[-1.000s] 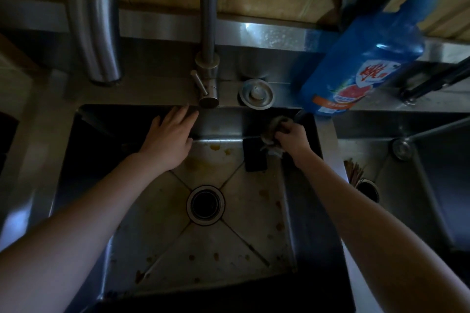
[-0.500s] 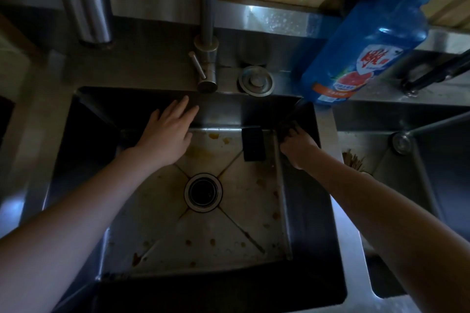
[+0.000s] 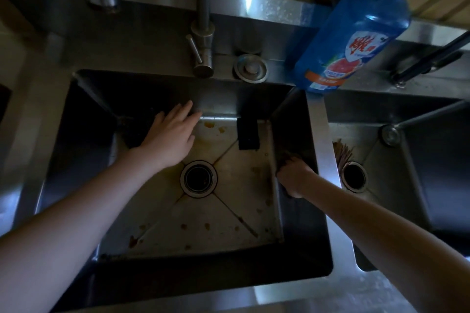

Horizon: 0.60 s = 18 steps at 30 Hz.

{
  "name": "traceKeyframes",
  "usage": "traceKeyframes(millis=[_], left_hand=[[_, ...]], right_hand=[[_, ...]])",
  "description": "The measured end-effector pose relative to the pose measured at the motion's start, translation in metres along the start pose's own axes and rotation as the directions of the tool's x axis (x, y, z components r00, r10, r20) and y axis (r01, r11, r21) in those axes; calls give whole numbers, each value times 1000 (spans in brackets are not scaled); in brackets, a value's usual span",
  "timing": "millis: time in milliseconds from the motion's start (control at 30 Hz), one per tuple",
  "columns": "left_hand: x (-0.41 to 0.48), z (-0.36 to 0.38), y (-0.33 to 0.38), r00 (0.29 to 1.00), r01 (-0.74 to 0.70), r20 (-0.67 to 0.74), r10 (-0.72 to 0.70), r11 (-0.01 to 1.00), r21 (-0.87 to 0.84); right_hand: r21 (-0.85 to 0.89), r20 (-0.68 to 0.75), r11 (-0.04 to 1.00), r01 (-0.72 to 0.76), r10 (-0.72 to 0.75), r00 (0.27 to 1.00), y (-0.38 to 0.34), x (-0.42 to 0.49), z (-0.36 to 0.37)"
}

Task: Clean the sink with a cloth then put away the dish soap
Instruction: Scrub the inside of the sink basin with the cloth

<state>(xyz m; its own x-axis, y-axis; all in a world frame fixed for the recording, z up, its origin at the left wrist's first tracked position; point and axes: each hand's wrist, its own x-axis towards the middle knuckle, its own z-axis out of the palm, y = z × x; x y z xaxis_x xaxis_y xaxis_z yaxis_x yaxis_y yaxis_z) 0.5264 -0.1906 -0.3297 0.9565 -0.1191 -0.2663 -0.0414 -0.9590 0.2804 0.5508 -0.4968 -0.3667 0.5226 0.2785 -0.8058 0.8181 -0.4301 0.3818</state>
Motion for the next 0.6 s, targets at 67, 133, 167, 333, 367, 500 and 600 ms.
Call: traceKeyframes(millis=[67, 133, 167, 333, 367, 500, 600], left_hand=[[-6, 2, 4, 1000, -1, 2, 1, 1000, 2], [-13, 4, 8, 1000, -3, 9, 3, 1000, -6], [-16, 6, 10, 1000, -5, 14, 6, 1000, -13], [-33, 18, 27, 998, -14, 64, 17, 999, -39], [-37, 21, 32, 997, -15, 76, 19, 999, -52], [-45, 33, 49, 993, -30, 107, 40, 995, -92], [-47, 40, 57, 990, -30, 132, 42, 996, -88]], right_hand=[[36, 14, 999, 25, -26, 1000, -10, -11, 6], [45, 44, 997, 56, -58, 997, -18, -21, 11], [52, 62, 996, 69, -73, 995, -21, -25, 12], [68, 71, 990, 120, -125, 990, -27, -41, 21], [67, 66, 990, 122, -127, 990, -27, -43, 21], [83, 5, 993, 80, -80, 997, -17, -36, 19], [89, -108, 996, 6, 3, 994, 3, -24, 7]])
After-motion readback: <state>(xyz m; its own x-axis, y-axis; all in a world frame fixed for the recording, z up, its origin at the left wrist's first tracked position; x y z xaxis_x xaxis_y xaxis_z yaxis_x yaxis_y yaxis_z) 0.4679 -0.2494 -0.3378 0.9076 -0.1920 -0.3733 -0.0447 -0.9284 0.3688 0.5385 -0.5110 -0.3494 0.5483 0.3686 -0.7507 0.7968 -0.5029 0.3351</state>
